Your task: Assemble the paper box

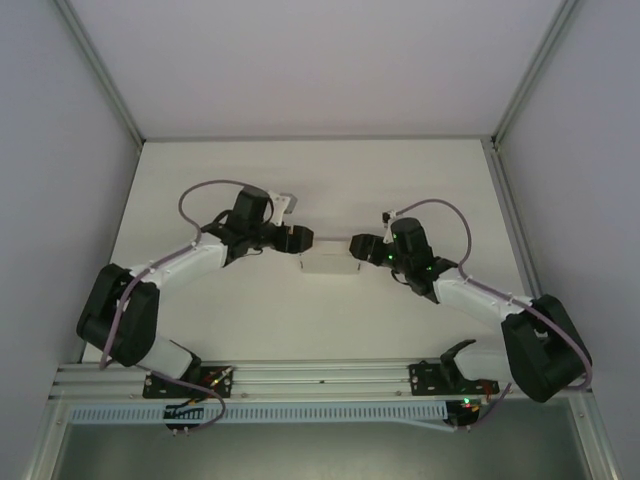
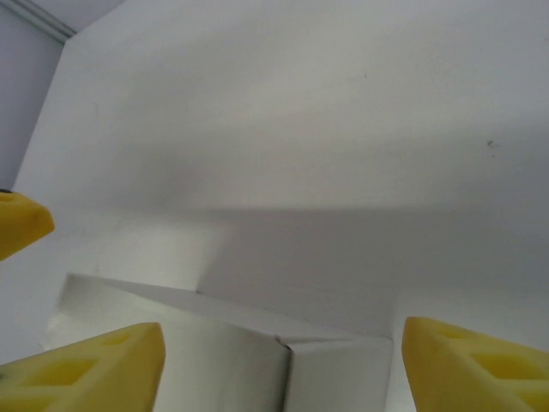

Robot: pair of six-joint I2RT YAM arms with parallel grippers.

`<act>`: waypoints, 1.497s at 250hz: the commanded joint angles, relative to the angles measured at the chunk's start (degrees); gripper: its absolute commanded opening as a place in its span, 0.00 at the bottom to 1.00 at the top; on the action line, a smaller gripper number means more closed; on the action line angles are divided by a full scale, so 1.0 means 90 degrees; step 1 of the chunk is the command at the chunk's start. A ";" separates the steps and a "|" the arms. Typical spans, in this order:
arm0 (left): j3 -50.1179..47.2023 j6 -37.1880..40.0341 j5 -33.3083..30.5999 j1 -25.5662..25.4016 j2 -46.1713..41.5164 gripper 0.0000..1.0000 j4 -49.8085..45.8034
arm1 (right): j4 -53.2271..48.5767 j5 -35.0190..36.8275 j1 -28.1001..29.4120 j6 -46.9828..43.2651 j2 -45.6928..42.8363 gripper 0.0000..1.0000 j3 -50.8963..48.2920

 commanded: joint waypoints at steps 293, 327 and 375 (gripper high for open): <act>0.0197 0.0249 -0.2651 0.2560 -0.1765 1.00 -0.0970 | -0.6613 0.0996 0.1734 -0.9562 0.4422 0.89 0.5917; 0.0192 0.0258 -0.2636 0.2560 -0.1760 1.00 -0.0968 | -0.6394 0.0938 0.1738 -0.9472 0.4453 0.67 0.5724; 0.0189 0.0277 -0.2607 0.2561 -0.1809 1.00 -0.0965 | -0.6263 0.1073 0.1746 -0.9382 0.4368 0.39 0.5615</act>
